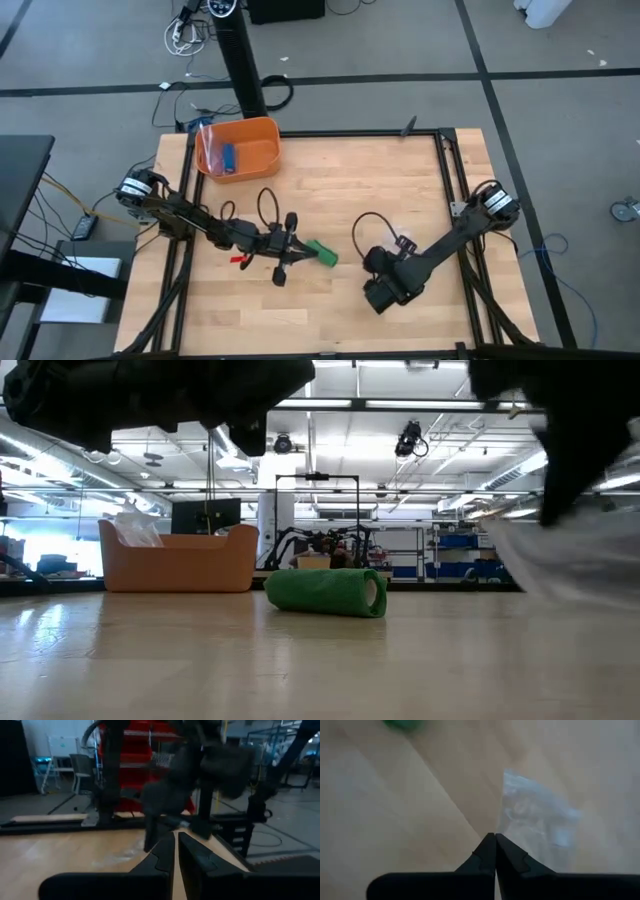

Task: Roll bandage
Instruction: Open the transparent zip bag

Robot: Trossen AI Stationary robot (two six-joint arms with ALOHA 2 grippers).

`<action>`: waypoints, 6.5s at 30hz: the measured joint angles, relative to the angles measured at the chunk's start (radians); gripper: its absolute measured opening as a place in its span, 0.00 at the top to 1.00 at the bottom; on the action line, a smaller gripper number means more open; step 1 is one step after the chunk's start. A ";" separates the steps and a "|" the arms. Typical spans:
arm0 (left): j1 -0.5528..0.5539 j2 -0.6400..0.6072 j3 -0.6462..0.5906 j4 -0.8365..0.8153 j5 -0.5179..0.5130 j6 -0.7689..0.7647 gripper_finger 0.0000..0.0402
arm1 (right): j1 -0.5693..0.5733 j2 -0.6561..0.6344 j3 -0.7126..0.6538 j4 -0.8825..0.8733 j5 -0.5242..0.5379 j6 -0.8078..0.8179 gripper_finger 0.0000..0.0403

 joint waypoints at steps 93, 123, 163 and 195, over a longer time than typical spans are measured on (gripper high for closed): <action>-0.053 0.002 -0.112 0.120 0.250 -0.159 0.42 | -0.182 -0.032 -0.279 0.734 -0.263 -0.247 0.54; -0.060 0.001 -0.112 0.206 -0.011 -0.106 0.42 | -0.038 -0.089 -0.100 0.454 0.108 -0.245 0.99; -0.100 0.001 -0.039 0.355 -0.053 0.143 0.97 | 0.151 -0.122 0.259 0.252 0.789 -0.460 0.99; -0.100 0.002 0.067 -0.084 -0.156 0.199 1.00 | 0.008 -0.150 0.260 0.357 0.304 -0.803 0.98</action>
